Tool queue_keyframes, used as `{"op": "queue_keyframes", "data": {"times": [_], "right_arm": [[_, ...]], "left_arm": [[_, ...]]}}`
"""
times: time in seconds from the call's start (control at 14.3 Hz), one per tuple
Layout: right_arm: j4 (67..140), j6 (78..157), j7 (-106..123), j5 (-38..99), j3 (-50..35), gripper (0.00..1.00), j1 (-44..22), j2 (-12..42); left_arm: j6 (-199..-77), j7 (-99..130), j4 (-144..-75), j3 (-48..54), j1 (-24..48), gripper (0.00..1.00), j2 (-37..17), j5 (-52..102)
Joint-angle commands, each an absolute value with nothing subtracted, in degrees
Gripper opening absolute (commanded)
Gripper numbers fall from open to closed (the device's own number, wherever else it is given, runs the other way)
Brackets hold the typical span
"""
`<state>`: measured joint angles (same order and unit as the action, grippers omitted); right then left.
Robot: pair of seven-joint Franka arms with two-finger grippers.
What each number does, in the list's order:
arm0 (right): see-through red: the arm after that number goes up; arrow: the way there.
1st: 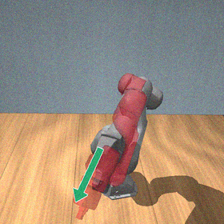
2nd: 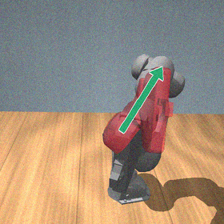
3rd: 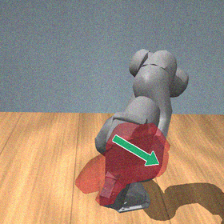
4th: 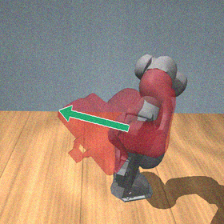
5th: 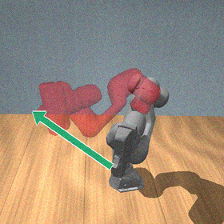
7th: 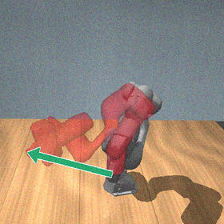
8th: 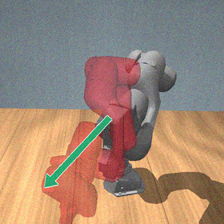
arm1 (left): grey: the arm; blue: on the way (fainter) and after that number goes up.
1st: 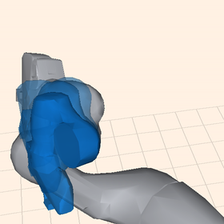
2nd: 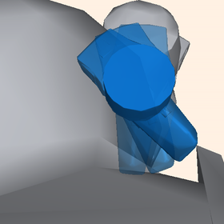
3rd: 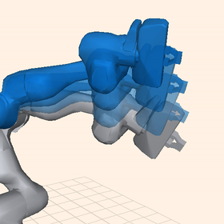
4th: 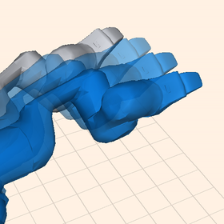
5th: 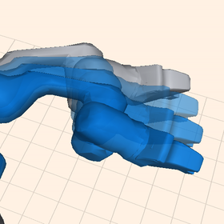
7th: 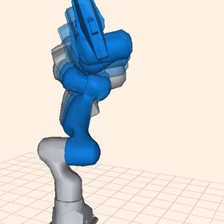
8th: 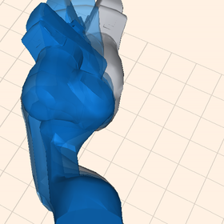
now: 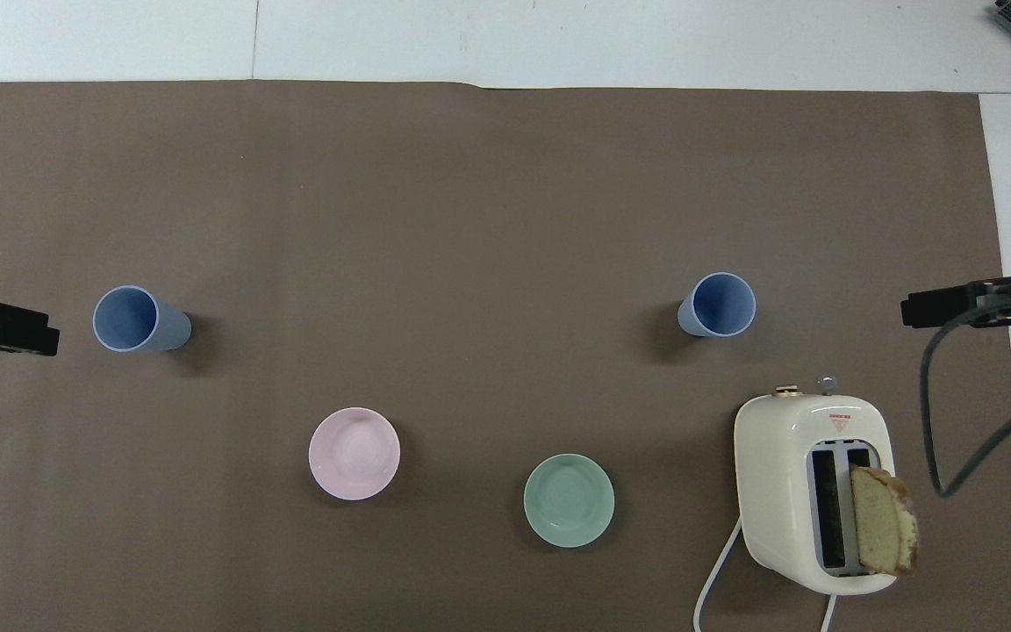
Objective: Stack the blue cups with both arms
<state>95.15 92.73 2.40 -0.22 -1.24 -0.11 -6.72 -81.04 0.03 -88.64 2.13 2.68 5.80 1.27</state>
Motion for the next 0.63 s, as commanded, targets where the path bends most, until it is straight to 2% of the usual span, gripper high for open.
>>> {"op": "queue_keyframes", "data": {"times": [0.0, 0.21, 0.56], "right_arm": [[95.7, 92.3, 1.8, 0.8, -1.6, 1.0, 0.7, -7.5], [95.7, 92.3, 1.8, 0.8, -1.6, 1.0, 0.6, -7.5], [95.7, 92.3, 1.8, 0.8, -1.6, 1.0, 0.7, -7.5]], "left_arm": [[-81.9, -0.2, -89.5, 1.8, 3.0, 1.0, 6.5, 1.5], [-82.4, -0.1, -90.1, 1.8, 2.8, 1.0, 6.4, 1.5], [-90.8, -0.2, -94.6, 1.8, -0.6, 1.0, 5.5, 1.5]]}}
